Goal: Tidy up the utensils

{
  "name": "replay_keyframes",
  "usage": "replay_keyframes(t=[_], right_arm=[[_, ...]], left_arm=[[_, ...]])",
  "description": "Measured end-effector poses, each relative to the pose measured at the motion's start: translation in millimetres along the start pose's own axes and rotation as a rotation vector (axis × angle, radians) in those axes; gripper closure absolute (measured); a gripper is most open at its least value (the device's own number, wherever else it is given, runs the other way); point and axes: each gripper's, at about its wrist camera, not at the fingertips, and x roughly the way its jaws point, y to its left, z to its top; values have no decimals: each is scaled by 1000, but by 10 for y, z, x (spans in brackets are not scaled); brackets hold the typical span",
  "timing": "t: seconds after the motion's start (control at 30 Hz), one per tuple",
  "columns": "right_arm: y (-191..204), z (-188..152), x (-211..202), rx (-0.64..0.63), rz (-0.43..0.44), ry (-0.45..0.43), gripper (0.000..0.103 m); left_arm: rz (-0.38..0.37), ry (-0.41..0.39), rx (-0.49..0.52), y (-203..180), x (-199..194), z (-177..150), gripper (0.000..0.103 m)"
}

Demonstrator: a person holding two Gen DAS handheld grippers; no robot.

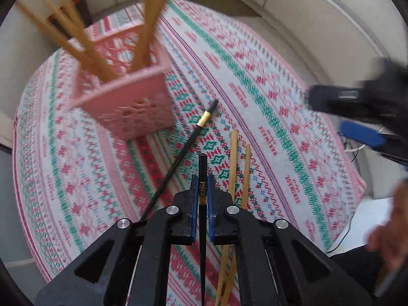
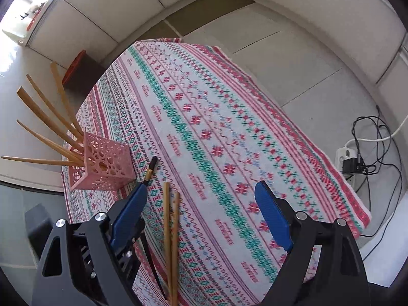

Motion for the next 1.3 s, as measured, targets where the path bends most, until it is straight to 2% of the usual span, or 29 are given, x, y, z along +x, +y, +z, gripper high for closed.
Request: replay_keyframes(t=[0.13,0.2,0.43,0.5,0.6,0.63,0.7,0.73,0.77,0.8,0.83,0.9,1.0,1.1,1.2,1.3], right_arm=[[308,44,296,-37,-19,10,31],[375,59,452,-29,-24,33,40],[552,80,803,-24,-52,29,42],[603,72,918,-38,-79,44,42],[690,39,989,-85,-146,13,45],[721,12,997,-107,-173,6,47],[759,-60,1000,-155,-239,-16,67],[758,-101,988,-178,-260,-30,70],[733,-119,969,-180,-251,-29,73],[685,-138,943,-170,-241,-22,82],[618,-138,912,-154,-226,-15,85],[451,-145,857,-109,-187,14,103],[244,-149,772,-71,-129,47,103],[63,-162,646,-48,-110,38,103],[-94,-115,462,-4,-46,45,103],[-164,-108,453,61,6,120,99]], left_arm=[[-39,-58,-39,128,-363,-118,97],[-44,-76,-37,160,-468,-155,97],[-58,-95,-69,443,-652,-237,97],[-59,-95,-80,527,-667,-220,97],[-57,-99,-95,610,-682,-242,97],[-56,-102,-98,638,-664,-250,97],[-55,-111,-105,661,-694,-252,97],[-55,-115,-107,666,-713,-255,97],[-55,-118,-111,670,-735,-257,97],[-53,-122,-115,675,-754,-259,97],[-53,-125,-116,672,-778,-264,97],[-50,-128,-119,682,-793,-271,97],[-47,-136,-129,712,-841,-275,97],[-46,-148,-148,766,-894,-269,97],[-49,-157,-158,792,-930,-260,97],[-55,-162,-158,775,-945,-237,97]])
